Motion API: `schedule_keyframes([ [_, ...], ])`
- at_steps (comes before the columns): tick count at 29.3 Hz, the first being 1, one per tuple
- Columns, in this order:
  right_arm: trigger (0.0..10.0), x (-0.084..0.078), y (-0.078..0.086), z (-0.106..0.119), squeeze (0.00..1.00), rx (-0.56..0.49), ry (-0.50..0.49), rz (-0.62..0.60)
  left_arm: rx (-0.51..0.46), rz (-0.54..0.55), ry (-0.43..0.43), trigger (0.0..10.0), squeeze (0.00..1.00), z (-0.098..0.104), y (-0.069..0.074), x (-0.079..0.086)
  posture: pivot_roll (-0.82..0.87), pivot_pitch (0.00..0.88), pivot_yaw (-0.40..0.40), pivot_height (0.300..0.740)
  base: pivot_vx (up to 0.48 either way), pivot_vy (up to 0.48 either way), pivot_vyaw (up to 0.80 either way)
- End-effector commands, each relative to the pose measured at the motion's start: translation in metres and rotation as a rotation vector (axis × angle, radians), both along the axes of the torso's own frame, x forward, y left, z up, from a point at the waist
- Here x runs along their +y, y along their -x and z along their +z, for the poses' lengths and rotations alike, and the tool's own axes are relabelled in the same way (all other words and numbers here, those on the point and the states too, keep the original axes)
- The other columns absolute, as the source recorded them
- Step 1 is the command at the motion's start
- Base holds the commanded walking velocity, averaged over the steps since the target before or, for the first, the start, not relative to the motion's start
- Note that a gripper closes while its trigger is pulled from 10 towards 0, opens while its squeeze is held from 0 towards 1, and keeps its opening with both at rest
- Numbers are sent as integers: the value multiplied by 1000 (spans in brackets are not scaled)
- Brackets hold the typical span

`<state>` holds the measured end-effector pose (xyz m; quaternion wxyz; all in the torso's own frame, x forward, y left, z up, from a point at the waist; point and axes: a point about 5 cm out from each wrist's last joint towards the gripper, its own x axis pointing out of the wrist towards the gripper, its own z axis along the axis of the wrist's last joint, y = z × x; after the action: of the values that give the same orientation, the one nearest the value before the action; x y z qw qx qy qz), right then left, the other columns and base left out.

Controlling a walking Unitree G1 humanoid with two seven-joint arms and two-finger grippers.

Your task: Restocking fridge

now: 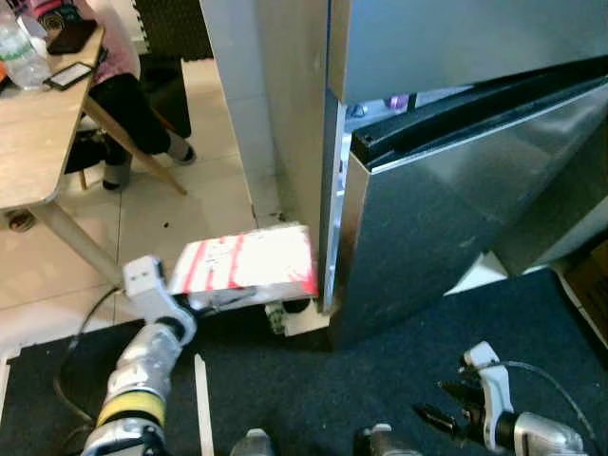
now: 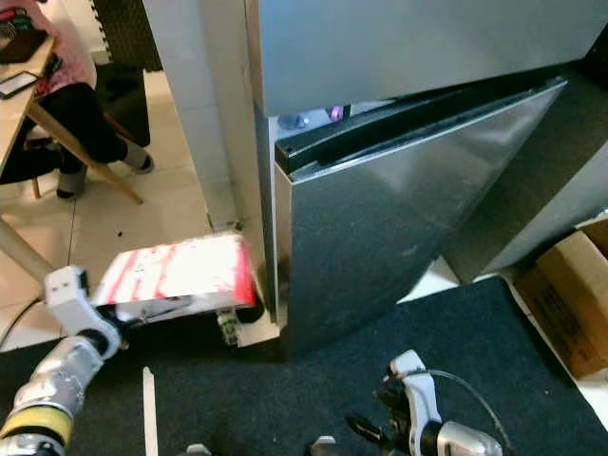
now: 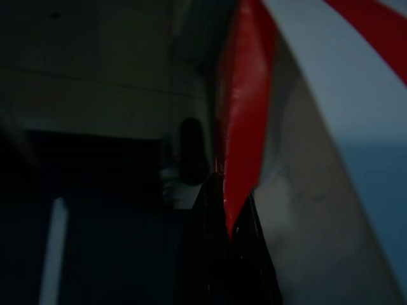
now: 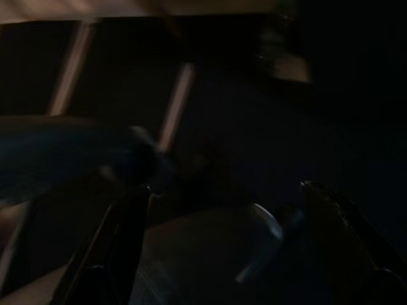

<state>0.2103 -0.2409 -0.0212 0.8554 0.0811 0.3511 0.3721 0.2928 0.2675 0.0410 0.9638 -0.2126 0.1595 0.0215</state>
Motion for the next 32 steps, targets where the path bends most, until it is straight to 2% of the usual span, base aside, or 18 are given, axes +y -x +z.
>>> schedule_keyframes([
  [1, 10000, -3, 1, 11, 0, -12, -84, 82, 32, 42, 8, 10000, 0, -9, 10, 9, -66, 197, 33, 740, 0, 0, 0],
  [2, 10000, -6, -4, 33, 0, -53, -162, 200, 46, 61, 14, 10000, 0, -13, 15, 14, -70, 197, 33, 740, 0, 0, 0],
  [4, 10000, -8, -7, 55, 0, -96, -209, 289, 50, 77, 31, 10000, 0, -17, 19, 15, -73, 195, 31, 740, 0, 0, 0],
  [6, 10000, -10, -24, 105, 0, -238, -297, 356, 77, 99, 45, 10000, 0, -27, 29, 16, -74, 193, 30, 740, 0, 0, 0],
  [10, 10000, -11, -29, 126, 0, -302, -321, 387, 85, 112, 63, 10000, 0, -31, 32, 16, -74, 193, 30, 740, 0, 0, 0],
  [11, 10000, -10, -45, 178, 0, -480, -383, 422, 121, 149, 61, 10000, 0, -41, 42, 19, -90, 189, 21, 740, 0, 0, 0],
  [12, 10000, -8, -50, 201, 0, -563, -384, 459, 140, 173, 60, 10000, 0, -46, 48, 21, -93, 188, 21, 740, 0, 0, 0],
  [13, 10000, -8, -50, 201, 0, -563, -384, 459, 140, 173, 60, 10000, 0, -46, 48, 21, -93, 188, 21, 740, 0, 0, 0],
  [15, 10000, -3, -58, 235, 0, -680, -349, 520, 169, 215, 71, 10000, 0, -55, 59, 25, -96, 185, 20, 740, 0, 0, 0],
  [16, 10000, -3, -58, 235, 0, -680, -349, 520, 169, 215, 71, 10000, 0, -55, 59, 25, -96, 185, 20, 740, 0, 0, 0],
  [17, 10000, 5, -70, 249, 0, -739, -250, 550, 189, 229, 74, 10000, 0, -60, 66, 26, -98, 184, 19, 740, 0, 0, 0],
  [19, 10000, 15, -82, 256, 0, -776, -145, 584, 198, 247, 84, 10000, 0, -63, 70, 26, -98, 184, 19, 740, 0, 0, 0],
  [22, 10000, 19, -88, 258, 0, -791, -100, 591, 198, 251, 87, 10000, 0, -63, 71, 26, -95, 181, 19, 740, 0, 0, 0],
  [23, 10000, 33, -102, 264, 0, -823, -14, 613, 189, 253, 99, 10000, 0, -64, 71, 24, -94, 176, 18, 740, 0, 0, 0],
  [24, 10000, 39, -108, 267, 0, -843, 19, 618, 189, 252, 99, 10000, 0, -65, 71, 23, -92, 175, 17, 740, 0, 0, 0],
  [29, 10000, 48, -122, 277, 0, -880, 59, 600, 194, 246, 99, 10000, 0, -67, 72, 20, -86, 173, 13, 740, 0, 0, 0],
  [30, 10000, 53, -138, 285, 0, -912, 159, 562, 208, 244, 101, 10000, 0, -71, 76, 18, -88, 170, 10, 740, 0, 0, 0],
  [32, 10000, 56, -146, 293, 0, -931, 223, 548, 217, 246, 102, 10000, 0, -74, 78, 16, -86, 171, 7, 740, 0, 0, 0],
])
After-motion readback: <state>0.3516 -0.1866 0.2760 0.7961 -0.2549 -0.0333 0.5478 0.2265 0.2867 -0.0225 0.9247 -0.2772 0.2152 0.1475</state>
